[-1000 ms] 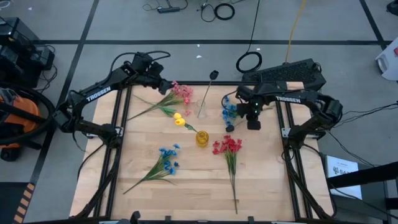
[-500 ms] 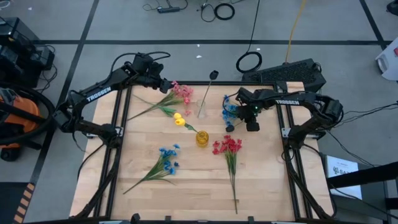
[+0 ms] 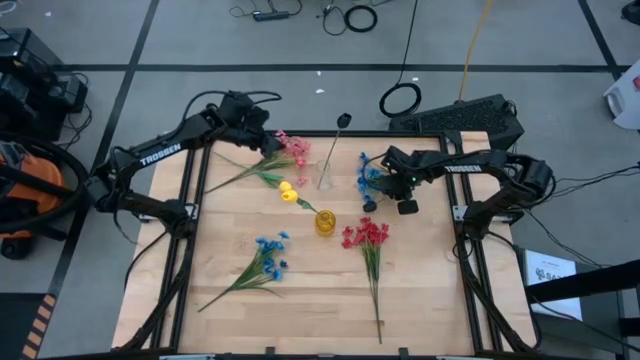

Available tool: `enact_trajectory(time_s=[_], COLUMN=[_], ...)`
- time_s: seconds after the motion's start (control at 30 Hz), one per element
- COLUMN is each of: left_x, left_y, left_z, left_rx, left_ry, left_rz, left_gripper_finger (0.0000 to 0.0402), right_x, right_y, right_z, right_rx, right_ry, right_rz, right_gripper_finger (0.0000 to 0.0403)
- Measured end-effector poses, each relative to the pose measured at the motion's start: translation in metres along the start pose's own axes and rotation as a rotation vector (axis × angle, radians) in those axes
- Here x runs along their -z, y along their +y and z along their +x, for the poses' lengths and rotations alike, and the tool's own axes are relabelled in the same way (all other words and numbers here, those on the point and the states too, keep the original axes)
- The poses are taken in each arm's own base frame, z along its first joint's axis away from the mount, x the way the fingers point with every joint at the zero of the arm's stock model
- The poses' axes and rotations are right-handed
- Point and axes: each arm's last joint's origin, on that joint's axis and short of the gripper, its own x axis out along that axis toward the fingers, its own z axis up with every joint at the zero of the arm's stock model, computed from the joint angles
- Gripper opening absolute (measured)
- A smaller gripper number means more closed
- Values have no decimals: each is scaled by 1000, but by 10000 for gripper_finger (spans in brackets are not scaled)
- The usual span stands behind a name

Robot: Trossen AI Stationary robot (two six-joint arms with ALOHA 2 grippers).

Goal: Sort flowers into vase by color
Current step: Put the black flower into the transparent flower vase

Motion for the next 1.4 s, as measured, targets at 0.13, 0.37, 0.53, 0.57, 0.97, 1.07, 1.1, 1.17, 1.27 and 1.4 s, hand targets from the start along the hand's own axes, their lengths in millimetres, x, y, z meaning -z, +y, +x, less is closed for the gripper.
enact_trajectory(time_s=[0.13, 0.37, 0.53, 0.57, 0.97, 1.07, 1.1, 1.17, 1.27, 1.4], left_x=[2, 3, 3, 3, 3, 4, 4, 4, 4, 4], left_y=[-5, -7, -6, -6, -2, -2, -2, -2, -2, -2], left_z=[2, 3, 2, 2, 1, 1, 1, 1, 1, 1], left_rx=[12, 16, 14, 13, -3, -4, -4, -4, -4, -4], left_ry=[9, 15, 16, 17, 28, 30, 30, 31, 31, 30], left_rz=[12, 16, 14, 14, 2, 43, 56, 77, 84, 85], left_gripper_finger=[166, 166, 166, 166, 166, 166, 166, 166, 166, 166], right_x=[1, -2, -14, -15, -40, -55, -60, -71, -91, -114], right_y=[4, 8, 5, 6, 10, 4, 3, 0, -4, -8], right_z=[2, -11, -58, -70, -205, -213, -214, -212, -198, -180], right_rx=[-15, 3, 73, 83, 279, 268, 267, 257, 213, 180], right_ry=[17, 11, -119, -154, -1111, -1292, -1336, -1407, -1458, -1567], right_rz=[3, 164, 266, 273, 362, 375, 370, 357, 356, 337], right_gripper_finger=[47, 5, 2, 2, 1, 0, 0, 0, 0, 0])
